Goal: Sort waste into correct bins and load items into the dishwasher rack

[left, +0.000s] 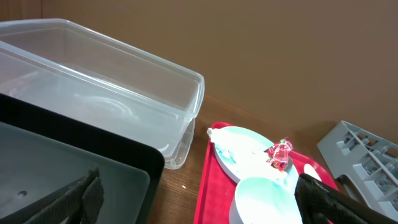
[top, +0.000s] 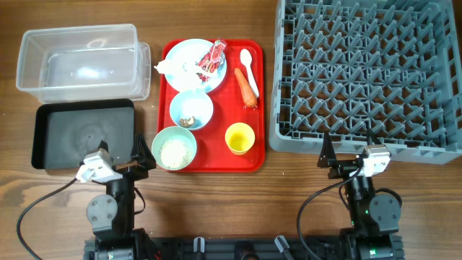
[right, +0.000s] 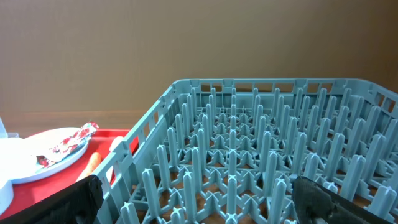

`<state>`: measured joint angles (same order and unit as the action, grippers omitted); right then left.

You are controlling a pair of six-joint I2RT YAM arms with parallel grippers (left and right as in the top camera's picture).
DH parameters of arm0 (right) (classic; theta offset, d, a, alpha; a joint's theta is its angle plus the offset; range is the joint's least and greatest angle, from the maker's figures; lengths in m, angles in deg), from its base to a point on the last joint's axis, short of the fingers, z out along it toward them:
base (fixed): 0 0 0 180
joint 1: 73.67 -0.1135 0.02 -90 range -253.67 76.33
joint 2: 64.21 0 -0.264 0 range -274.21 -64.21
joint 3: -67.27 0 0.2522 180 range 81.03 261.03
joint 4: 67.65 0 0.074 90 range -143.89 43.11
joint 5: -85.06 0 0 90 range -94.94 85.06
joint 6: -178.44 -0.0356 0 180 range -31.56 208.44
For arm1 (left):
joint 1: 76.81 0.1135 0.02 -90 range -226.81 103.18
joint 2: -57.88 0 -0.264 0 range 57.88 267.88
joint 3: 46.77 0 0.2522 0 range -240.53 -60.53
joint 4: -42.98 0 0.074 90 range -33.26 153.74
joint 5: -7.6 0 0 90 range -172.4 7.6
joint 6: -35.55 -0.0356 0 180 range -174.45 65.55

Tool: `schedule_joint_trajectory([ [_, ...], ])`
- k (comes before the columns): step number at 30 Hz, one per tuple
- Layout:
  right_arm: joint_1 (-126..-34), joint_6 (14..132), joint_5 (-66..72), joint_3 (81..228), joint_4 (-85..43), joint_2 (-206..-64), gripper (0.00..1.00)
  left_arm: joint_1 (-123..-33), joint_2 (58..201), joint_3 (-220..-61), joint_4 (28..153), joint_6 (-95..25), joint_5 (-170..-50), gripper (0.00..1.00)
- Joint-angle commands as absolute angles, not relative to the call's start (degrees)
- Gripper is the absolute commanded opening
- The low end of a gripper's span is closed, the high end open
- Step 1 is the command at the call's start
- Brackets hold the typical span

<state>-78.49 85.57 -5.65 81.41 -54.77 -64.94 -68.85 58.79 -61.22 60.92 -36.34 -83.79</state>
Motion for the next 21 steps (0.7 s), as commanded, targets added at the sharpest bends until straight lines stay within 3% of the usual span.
schedule_joint_trajectory([
  [1,-78.25,86.88,-7.92,81.32,-56.39,-64.48,1.00,-69.09,58.92,-60.87,61.03,-37.48,-83.88,1.00],
  [10,-78.25,89.96,-5.85,81.63,-77.29,-64.61,1.00,-69.09,59.08,-61.92,52.36,-32.74,-96.31,1.00],
  [16,-78.25,92.34,-5.63,90.96,-78.49,-69.75,1.00,-69.09,65.57,-73.46,52.20,-37.83,-94.98,1.00],
  [21,-78.25,94.84,-1.63,104.14,-75.69,-82.43,1.00,-69.09,83.53,-89.76,55.26,-39.51,-95.72,1.00],
])
